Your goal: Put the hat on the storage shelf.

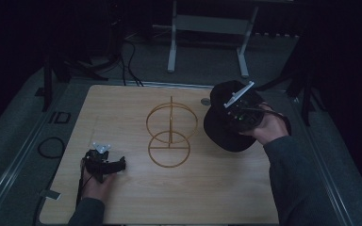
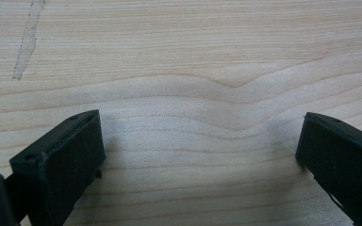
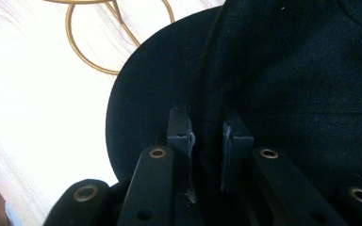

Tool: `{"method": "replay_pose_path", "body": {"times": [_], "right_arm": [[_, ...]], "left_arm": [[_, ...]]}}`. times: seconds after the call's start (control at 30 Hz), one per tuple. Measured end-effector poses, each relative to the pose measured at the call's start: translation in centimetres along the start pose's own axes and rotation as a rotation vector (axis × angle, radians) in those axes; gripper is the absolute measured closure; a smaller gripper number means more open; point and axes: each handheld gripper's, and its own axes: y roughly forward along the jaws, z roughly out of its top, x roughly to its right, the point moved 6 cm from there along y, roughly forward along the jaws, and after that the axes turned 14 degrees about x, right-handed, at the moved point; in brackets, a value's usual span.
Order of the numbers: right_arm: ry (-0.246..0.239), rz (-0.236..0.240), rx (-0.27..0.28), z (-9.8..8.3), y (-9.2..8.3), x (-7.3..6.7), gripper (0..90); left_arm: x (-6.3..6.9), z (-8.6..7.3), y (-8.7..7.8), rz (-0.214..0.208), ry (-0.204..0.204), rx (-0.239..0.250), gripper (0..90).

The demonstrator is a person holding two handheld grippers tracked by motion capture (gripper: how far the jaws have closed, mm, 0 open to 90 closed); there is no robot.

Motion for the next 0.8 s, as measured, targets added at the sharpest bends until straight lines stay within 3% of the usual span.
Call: {"method": "replay_pose_path", "body": {"times": [0.8], "right_arm": [[-0.012,0.024,0.02,1.7,-1.8,-0.1,78.2]], "left_arm": [[0.0,0.0,0.0,-0.001,0.001,-0.001,1.2]]}}
